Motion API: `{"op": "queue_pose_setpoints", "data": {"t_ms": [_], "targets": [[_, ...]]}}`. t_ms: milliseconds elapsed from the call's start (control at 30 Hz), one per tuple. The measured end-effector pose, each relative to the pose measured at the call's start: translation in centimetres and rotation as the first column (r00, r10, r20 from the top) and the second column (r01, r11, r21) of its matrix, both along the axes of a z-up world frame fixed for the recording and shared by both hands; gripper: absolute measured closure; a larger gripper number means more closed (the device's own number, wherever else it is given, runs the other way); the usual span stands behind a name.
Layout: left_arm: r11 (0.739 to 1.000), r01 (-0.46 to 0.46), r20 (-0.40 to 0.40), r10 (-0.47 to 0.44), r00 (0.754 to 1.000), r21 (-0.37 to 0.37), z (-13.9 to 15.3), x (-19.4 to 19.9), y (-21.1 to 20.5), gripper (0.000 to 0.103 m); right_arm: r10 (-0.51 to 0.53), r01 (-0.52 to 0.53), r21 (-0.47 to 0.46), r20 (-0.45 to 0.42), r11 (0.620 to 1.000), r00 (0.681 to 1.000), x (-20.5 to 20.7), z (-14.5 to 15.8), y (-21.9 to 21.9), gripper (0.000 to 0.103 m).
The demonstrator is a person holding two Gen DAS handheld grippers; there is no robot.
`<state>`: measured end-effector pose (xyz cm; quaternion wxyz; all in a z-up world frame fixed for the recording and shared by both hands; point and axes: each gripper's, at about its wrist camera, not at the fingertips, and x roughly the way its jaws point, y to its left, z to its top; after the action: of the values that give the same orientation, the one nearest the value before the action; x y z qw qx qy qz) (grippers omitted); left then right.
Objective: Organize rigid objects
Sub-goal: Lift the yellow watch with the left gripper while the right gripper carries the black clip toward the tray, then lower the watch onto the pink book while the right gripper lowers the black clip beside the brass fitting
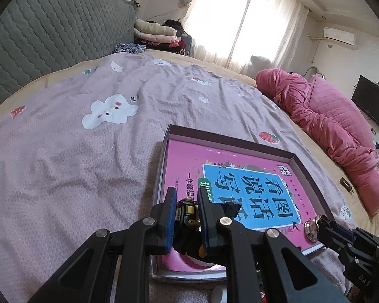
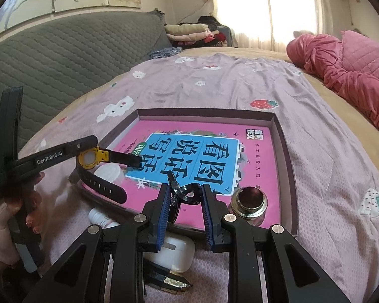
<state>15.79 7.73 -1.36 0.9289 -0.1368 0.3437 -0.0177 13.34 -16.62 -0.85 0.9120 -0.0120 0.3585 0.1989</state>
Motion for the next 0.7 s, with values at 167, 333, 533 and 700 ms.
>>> {"op": "queue_pose_setpoints", "data": {"t_ms": [167, 333, 533, 700], "targets": [[1.000, -0.007, -0.016, 0.008, 1.000, 0.008, -0.4, 0.0, 0.1, 0.093, 0.001, -0.001, 0.003, -0.001, 1.000, 1.000, 0.2, 0.0, 0.0, 0.078], [0.999, 0.006, -0.012, -0.006, 1.000, 0.032, -0.6, 0.0, -0.4, 0.094, 0.002, -0.002, 0.005, -0.004, 1.000, 1.000, 0.5, -0.1, 0.2, 0.078], [0.999, 0.020, -0.017, -0.020, 1.000, 0.036, -0.7, -0.1, -0.9, 0.094, 0.007, -0.007, 0.000, -0.004, 1.000, 1.000, 1.0, -0.3, 0.3, 0.078], [0.999, 0.021, -0.017, -0.020, 1.000, 0.035, -0.7, -0.1, -0.8, 0.094, 0.012, -0.012, -0.002, -0.009, 1.000, 1.000, 1.4, -0.5, 0.5, 0.078]]}}
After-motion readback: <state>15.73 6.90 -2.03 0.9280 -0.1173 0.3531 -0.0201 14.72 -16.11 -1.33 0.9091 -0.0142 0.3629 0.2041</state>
